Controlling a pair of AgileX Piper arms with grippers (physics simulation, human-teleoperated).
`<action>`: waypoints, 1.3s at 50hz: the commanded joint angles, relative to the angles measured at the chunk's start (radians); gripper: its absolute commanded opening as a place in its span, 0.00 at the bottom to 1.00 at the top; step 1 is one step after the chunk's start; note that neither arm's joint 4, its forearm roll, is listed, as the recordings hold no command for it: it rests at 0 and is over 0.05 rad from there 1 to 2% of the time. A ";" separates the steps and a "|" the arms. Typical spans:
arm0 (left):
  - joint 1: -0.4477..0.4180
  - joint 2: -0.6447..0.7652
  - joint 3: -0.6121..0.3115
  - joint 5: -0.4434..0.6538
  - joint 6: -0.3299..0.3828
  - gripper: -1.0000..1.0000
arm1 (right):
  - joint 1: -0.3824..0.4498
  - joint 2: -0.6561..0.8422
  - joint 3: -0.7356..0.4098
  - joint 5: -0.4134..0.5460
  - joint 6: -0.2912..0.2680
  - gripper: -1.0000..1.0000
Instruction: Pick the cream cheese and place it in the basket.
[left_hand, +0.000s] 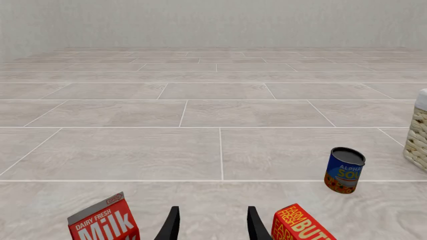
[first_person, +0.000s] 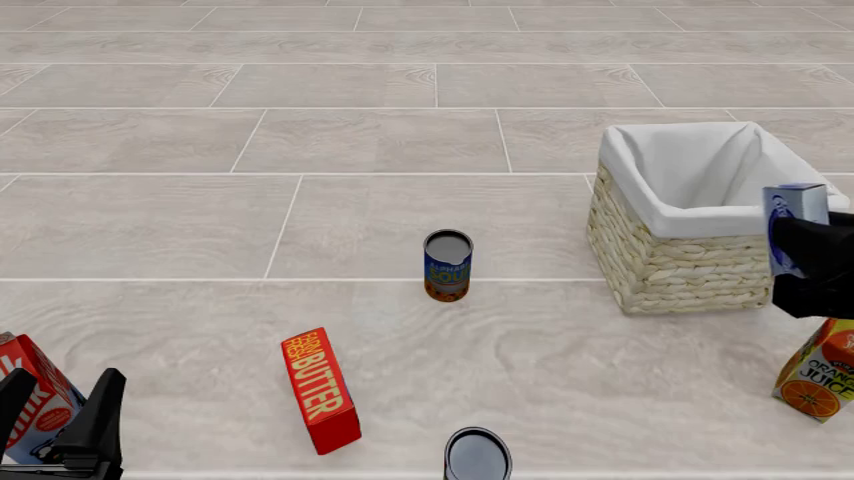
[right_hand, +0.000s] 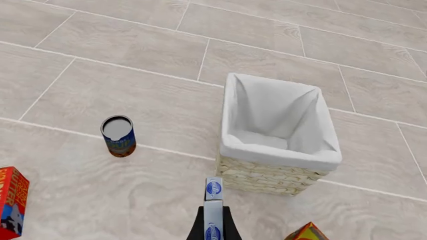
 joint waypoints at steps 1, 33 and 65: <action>0.000 0.000 0.000 0.000 0.000 1.00 | -0.006 0.069 -0.054 -0.118 0.143 0.00; 0.000 0.000 0.000 0.000 0.000 1.00 | -0.121 0.572 -0.368 -0.227 0.155 0.00; 0.000 0.000 0.000 0.000 0.000 1.00 | -0.209 0.881 -0.700 -0.094 0.048 0.00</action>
